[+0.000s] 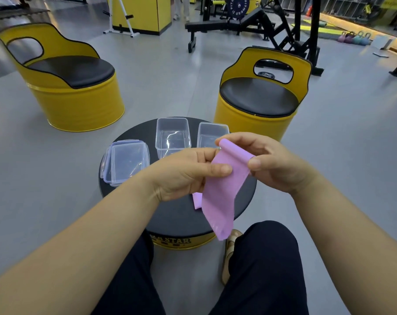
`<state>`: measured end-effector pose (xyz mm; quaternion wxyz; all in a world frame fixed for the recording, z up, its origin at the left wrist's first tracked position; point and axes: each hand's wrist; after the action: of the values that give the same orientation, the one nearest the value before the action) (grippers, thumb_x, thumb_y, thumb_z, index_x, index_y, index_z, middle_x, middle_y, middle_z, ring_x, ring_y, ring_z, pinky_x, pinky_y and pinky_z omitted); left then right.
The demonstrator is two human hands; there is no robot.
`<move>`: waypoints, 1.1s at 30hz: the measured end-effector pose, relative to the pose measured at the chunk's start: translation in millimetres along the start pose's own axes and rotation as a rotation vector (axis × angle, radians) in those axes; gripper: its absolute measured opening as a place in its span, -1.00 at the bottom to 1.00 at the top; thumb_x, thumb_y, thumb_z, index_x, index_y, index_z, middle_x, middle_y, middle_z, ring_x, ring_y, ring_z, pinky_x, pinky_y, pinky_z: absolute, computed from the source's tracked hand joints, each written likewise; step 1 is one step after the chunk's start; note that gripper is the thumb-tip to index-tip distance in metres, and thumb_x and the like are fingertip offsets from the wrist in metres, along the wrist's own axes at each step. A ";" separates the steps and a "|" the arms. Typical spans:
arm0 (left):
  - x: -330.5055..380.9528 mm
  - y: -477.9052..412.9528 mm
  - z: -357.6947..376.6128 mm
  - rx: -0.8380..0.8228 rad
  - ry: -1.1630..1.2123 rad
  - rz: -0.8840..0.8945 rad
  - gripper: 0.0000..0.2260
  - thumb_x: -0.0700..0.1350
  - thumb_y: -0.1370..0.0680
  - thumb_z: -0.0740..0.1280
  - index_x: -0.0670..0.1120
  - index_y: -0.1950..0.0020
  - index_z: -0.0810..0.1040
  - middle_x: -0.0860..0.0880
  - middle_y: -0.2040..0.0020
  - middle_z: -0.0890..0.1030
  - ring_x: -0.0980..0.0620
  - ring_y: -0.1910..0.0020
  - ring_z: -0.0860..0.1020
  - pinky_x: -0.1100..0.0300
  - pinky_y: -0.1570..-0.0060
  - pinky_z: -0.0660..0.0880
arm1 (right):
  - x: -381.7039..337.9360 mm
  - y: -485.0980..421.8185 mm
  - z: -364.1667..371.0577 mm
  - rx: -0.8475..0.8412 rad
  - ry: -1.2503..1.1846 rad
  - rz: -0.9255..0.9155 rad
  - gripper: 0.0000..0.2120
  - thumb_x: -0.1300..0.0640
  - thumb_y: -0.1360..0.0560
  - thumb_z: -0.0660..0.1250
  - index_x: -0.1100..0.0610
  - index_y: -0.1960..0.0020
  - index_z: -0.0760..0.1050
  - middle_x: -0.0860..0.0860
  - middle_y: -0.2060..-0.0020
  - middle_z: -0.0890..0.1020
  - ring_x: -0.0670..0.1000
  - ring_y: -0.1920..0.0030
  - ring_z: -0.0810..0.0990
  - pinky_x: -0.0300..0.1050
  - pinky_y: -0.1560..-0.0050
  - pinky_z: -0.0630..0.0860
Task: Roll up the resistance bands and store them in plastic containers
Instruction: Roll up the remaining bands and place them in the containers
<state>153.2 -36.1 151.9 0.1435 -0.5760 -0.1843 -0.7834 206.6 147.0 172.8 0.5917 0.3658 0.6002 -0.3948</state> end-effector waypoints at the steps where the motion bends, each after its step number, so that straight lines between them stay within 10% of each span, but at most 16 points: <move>1: -0.2 -0.4 1.0 0.007 0.007 -0.002 -0.58 -0.10 -0.33 0.54 -0.14 -0.15 0.58 -0.25 -0.21 0.56 -0.13 -0.14 0.53 0.11 -0.03 0.54 | 0.7 0.1 -1.0 0.005 -0.004 -0.002 -0.42 -0.20 -0.05 0.59 -0.08 -0.04 0.63 -0.06 0.10 0.66 -0.06 0.07 0.59 -0.19 0.12 0.51; 7: -0.1 -2.2 5.1 0.085 0.003 -0.025 -0.78 -0.14 -0.38 0.43 -0.07 -0.02 0.65 -0.26 -0.09 0.61 -0.06 -0.01 0.56 0.07 0.03 0.56 | 6.8 -0.5 -4.7 0.037 -0.048 -0.016 -0.41 -0.17 -0.03 0.61 -0.06 -0.03 0.64 0.05 0.08 0.54 0.18 0.01 0.33 -0.06 0.12 0.30; 15: 4.1 0.4 14.5 0.297 -0.113 0.012 -0.77 0.09 -0.34 0.35 -0.03 0.18 0.66 -0.03 0.26 0.61 0.09 0.35 0.52 0.33 0.37 0.46 | 9.7 -1.6 -11.5 0.069 -0.006 -0.054 -0.43 -0.17 -0.05 0.61 -0.10 -0.04 0.63 -0.12 0.06 0.64 0.01 0.02 0.49 0.03 0.00 0.26; 21: 3.6 -2.1 8.2 0.260 -0.121 -0.004 -0.96 -0.15 -0.29 0.49 -0.06 0.29 0.69 -0.01 0.32 0.64 0.07 0.33 0.57 0.28 0.31 0.51 | 9.5 -1.1 -11.3 0.025 -0.049 -0.057 -0.43 -0.13 -0.06 0.62 -0.03 -0.04 0.64 -0.08 0.05 0.67 -0.07 0.01 0.61 -0.21 0.03 0.54; 33: -0.6 -2.2 13.4 0.199 -0.031 0.015 -0.86 -0.21 -0.30 0.42 -0.07 0.16 0.64 -0.04 0.22 0.63 0.07 0.29 0.57 0.29 0.28 0.53 | 10.3 -0.8 -15.3 -0.018 0.019 -0.054 -0.44 -0.12 -0.09 0.61 -0.02 -0.05 0.62 -0.06 0.01 0.63 0.03 -0.06 0.54 -0.12 -0.06 0.51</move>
<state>163.8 -28.0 154.6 0.2031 -0.5722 -0.2590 -0.7512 199.1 160.2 162.4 0.5784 0.3478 0.6190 -0.4016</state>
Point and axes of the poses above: each hand's wrist, its own y-axis away from the middle knuckle, its own z-axis out of the palm, x = y × z
